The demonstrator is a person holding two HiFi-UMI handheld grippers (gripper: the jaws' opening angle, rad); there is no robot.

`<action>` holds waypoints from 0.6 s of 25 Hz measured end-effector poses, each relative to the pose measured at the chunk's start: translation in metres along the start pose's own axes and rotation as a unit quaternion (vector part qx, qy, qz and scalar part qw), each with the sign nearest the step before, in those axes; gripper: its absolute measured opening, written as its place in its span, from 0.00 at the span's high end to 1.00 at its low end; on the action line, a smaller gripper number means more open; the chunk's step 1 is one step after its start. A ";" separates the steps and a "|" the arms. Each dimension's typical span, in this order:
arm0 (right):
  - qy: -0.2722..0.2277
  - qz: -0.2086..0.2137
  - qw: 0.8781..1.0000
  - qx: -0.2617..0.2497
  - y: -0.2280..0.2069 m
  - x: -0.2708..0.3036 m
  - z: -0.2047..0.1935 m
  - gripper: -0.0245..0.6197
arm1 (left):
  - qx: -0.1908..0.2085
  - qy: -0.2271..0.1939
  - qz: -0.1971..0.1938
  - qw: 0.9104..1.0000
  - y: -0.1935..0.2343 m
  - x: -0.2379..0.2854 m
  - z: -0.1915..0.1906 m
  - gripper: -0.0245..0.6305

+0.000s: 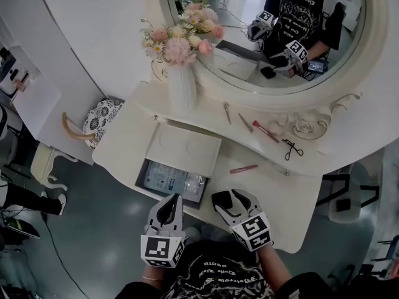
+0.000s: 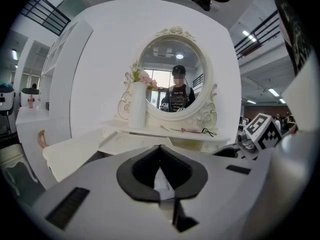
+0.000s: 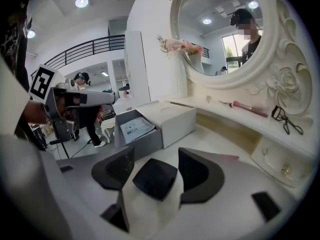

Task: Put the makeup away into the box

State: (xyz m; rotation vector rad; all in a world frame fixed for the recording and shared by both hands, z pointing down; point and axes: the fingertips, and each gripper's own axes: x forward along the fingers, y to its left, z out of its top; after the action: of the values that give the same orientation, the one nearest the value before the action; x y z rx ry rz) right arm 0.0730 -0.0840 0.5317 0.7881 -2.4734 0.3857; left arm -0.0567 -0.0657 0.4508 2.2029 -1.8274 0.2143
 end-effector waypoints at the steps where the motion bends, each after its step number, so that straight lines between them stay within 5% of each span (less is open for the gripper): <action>1: 0.003 0.003 1.000 0.001 0.000 0.002 0.000 0.55 | -0.001 0.002 0.004 1.000 0.002 -0.001 -0.001 0.94; 15: 0.049 -0.047 0.996 0.052 -0.002 0.020 -0.021 0.41 | 0.015 0.022 -0.009 1.000 0.021 0.003 0.000 0.94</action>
State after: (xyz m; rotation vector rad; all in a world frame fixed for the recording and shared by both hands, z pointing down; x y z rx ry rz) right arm 0.0680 -0.0860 0.5606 0.9023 -2.3315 0.5084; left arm -0.0767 -0.0722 0.4540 2.2158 -1.7908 0.2871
